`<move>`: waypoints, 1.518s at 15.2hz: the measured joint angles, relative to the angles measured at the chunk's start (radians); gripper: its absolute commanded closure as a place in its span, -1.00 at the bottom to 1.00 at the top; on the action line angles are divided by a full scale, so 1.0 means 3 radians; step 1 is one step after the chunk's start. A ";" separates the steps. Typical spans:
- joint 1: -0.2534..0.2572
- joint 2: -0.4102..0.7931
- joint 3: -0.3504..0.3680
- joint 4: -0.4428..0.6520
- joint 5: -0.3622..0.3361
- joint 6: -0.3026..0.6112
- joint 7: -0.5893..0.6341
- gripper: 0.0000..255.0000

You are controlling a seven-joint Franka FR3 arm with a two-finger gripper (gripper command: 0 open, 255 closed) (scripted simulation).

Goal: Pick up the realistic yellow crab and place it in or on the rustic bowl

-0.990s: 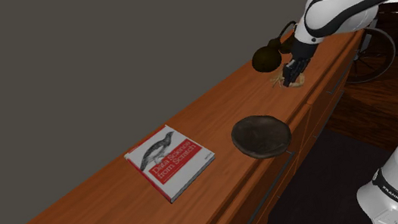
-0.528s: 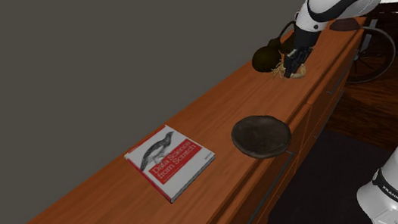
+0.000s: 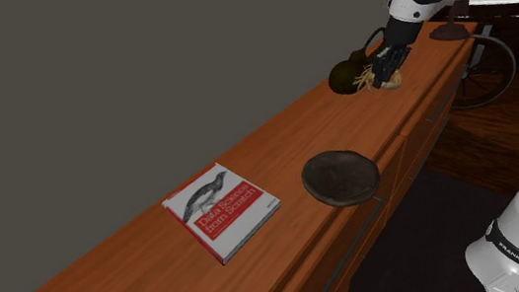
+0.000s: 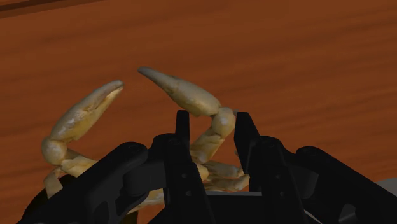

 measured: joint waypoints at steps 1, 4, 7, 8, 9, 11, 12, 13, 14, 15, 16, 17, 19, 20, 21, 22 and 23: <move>0.0000 0.0003 0.0000 0.0044 0.0000 -0.0041 0.0001 1.00; -0.0001 -0.0033 0.0016 0.0150 -0.0002 -0.0182 0.0022 1.00; 0.0019 -0.0121 0.0099 0.0123 0.0014 -0.0238 0.0116 1.00; 0.0034 -0.0176 0.0155 0.0089 0.0029 -0.0256 0.0180 1.00; 0.0050 -0.0267 0.0226 0.0026 0.0045 -0.0280 0.0258 1.00; 0.0093 -0.0413 0.0369 -0.0077 0.0092 -0.0308 0.0417 1.00; 0.0113 -0.0484 0.0432 -0.0116 0.0115 -0.0336 0.0487 1.00; 0.0141 -0.0525 0.0502 -0.0136 0.0146 -0.0350 0.0564 1.00; 0.0166 -0.0583 0.0568 -0.0154 0.0175 -0.0385 0.0638 1.00; 0.0203 -0.0656 0.0660 -0.0188 0.0216 -0.0416 0.0737 1.00; 0.0244 -0.0690 0.0753 -0.0225 0.0264 -0.0404 0.0836 1.00; 0.0275 -0.0729 0.0822 -0.0258 0.0300 -0.0404 0.0911 1.00; 0.0344 -0.0800 0.0970 -0.0282 0.0378 -0.0434 0.1073 1.00; 0.0382 -0.0829 0.1052 -0.0285 0.0422 -0.0449 0.1162 1.00; 0.0414 -0.0815 0.1123 -0.0263 0.0460 -0.0450 0.1239 1.00; 0.0449 -0.0851 0.1194 -0.0277 0.0499 -0.0463 0.1316 1.00; 0.0479 -0.0890 0.1254 -0.0301 0.0534 -0.0470 0.1382 1.00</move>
